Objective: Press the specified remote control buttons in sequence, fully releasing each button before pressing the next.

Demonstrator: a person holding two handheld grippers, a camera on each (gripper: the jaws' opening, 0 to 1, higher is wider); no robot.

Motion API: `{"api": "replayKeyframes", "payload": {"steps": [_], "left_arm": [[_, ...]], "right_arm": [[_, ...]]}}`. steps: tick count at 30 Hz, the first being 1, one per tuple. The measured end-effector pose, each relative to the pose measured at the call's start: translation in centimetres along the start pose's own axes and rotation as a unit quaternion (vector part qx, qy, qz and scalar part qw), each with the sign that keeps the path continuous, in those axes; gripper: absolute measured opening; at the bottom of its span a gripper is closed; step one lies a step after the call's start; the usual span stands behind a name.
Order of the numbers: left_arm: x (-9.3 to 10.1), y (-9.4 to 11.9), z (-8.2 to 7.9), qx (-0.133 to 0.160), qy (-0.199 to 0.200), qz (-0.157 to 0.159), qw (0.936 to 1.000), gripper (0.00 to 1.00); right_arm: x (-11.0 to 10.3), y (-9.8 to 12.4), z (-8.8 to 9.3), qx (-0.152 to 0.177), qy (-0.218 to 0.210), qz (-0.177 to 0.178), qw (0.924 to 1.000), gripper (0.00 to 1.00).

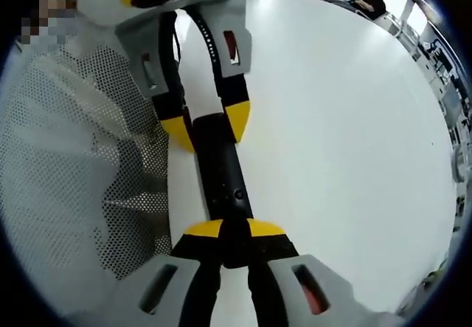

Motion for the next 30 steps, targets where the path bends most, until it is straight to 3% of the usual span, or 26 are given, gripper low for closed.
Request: {"api": "replayKeyframes", "payload": {"steps": [4, 9, 20, 22, 30], "left_arm": [[0.00, -0.02, -0.01, 0.002, 0.002, 0.000, 1.0000, 0.25], [0.01, -0.02, -0.01, 0.002, 0.002, 0.001, 1.0000, 0.25], [0.01, -0.02, -0.01, 0.003, 0.002, 0.001, 1.0000, 0.25], [-0.02, -0.02, -0.01, 0.003, 0.003, 0.002, 1.0000, 0.25], [-0.04, -0.05, 0.01, 0.004, 0.003, 0.002, 1.0000, 0.25]], "right_arm": [[0.04, 0.00, 0.00, 0.012, -0.012, 0.004, 0.9998, 0.09], [-0.15, 0.06, -0.09, 0.012, 0.022, 0.019, 0.9995, 0.09], [0.27, 0.09, -0.33, 0.022, -0.006, 0.012, 0.9997, 0.06], [0.57, 0.05, -0.33, 0.019, 0.001, 0.023, 0.9995, 0.02], [0.10, 0.04, -0.41, 0.016, 0.024, 0.019, 0.9994, 0.05]]}}
Point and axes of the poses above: the point that each gripper's makers call its tool centre point, and the gripper's own axes: y roughly backward along the fingers, x roughly to its right, z roughly out of its underside, the point moved 1 cm from there along y, roughly backward along the fingers, and after that the axes turned 5 degrees about -x, right-handed, at the moved point
